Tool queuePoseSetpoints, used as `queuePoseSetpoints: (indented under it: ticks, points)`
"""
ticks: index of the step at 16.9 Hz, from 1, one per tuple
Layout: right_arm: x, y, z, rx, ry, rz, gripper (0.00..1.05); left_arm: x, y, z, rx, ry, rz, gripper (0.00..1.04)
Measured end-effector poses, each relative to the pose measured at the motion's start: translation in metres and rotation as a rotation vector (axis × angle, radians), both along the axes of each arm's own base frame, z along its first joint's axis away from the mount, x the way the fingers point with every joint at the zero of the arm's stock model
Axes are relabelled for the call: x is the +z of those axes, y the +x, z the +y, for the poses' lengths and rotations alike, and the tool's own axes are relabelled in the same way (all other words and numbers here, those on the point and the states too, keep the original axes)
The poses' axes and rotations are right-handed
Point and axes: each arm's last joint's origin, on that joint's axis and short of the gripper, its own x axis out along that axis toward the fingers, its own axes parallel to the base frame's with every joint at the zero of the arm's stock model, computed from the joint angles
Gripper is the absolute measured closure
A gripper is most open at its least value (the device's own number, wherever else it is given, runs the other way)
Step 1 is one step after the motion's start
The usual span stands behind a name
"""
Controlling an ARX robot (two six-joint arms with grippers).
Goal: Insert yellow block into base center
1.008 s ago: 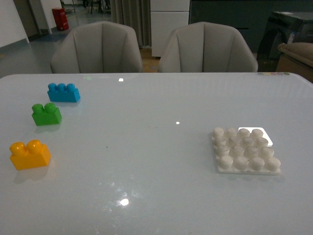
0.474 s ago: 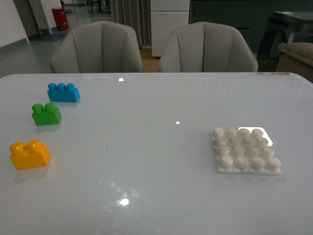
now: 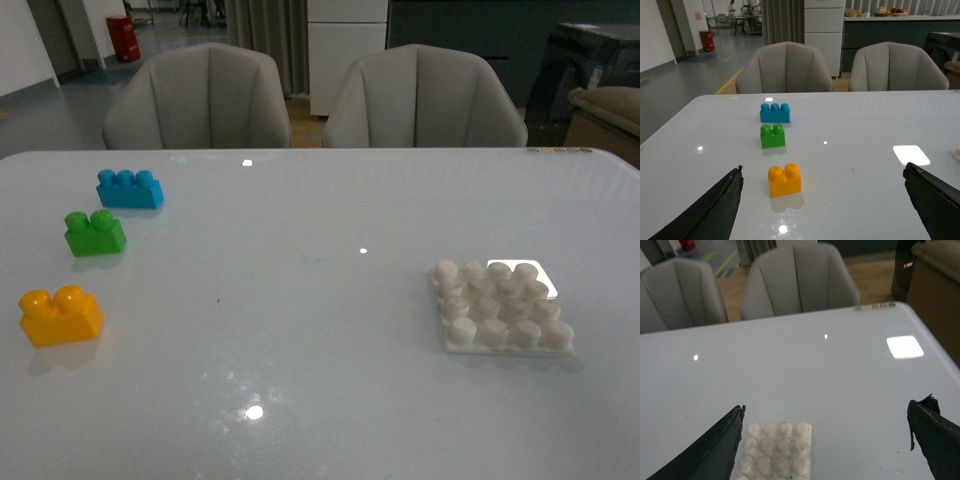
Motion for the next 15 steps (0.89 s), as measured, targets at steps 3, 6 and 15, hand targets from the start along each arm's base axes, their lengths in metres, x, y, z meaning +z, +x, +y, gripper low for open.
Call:
queuePoseSetpoints:
  ticks: [3, 6, 15]
  points:
    - [-0.026, 0.056, 0.003, 0.006, -0.009, 0.189, 0.06, 0.000, 0.000, 0.000, 0.000, 0.000, 0.000, 0.07]
    - [-0.083, 0.092, 0.017, 0.042, -0.054, 0.431, 0.06, 0.000, 0.000, 0.000, 0.000, 0.000, 0.000, 0.07]
    - [-0.157, 0.115, 0.046, 0.084, -0.096, 0.634, 0.06, 0.000, 0.000, 0.000, 0.000, 0.000, 0.000, 0.07]
